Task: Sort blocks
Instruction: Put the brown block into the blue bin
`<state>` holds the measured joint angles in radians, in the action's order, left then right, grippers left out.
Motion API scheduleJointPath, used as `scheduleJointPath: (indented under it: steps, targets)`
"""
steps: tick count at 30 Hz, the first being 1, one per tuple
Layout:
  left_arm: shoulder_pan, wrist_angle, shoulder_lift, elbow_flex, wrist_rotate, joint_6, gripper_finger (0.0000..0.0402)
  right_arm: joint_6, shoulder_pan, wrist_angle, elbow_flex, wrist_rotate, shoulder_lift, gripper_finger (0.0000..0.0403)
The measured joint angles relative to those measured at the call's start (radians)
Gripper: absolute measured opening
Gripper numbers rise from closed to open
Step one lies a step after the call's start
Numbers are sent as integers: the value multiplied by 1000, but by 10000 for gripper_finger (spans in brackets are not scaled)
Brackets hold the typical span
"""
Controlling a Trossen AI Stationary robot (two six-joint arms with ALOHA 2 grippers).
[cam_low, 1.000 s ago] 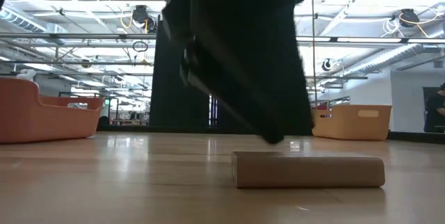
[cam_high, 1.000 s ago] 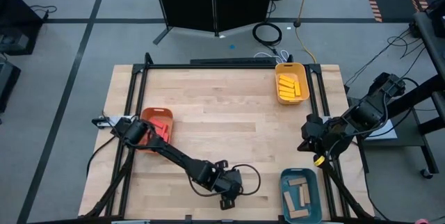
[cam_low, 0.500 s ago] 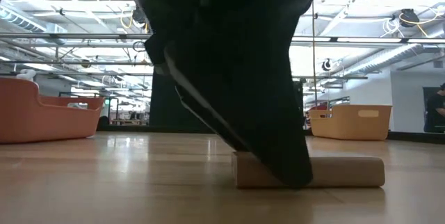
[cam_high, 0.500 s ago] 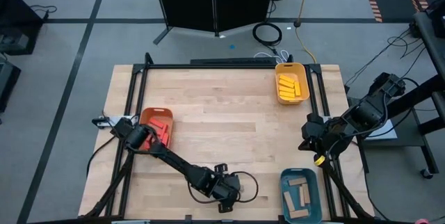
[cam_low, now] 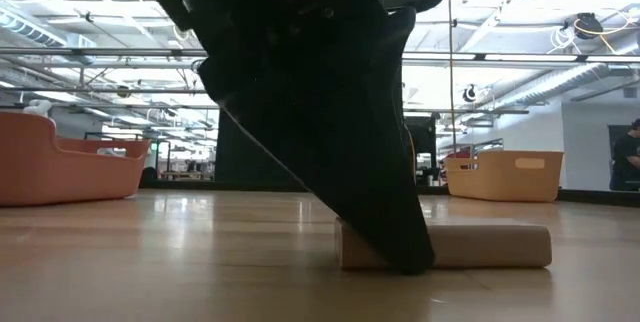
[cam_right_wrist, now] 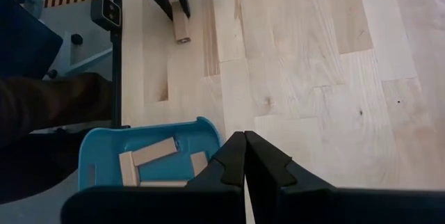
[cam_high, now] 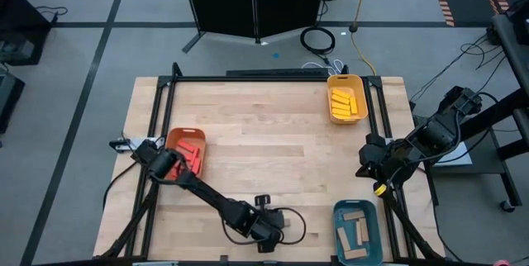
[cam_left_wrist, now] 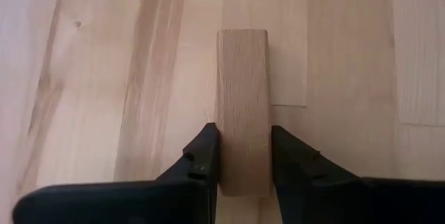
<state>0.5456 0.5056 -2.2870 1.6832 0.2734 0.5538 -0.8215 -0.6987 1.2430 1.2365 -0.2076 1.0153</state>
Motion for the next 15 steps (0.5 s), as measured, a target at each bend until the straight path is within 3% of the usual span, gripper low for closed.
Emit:
scheduleJointPath:
  steps: [4, 12, 15]
  targets:
    - [-24, 24, 6, 27, -7, -111, 82, 0, 0, 1, 0, 0, 0, 0]
    - [-126, 7, 45, 97, 78, -347, 89, 0, 1, 1, 0, 0, 0, 0]
    - [-167, -88, 43, 123, 71, -452, 89, -1, 1, 1, 0, 0, 0, 0]
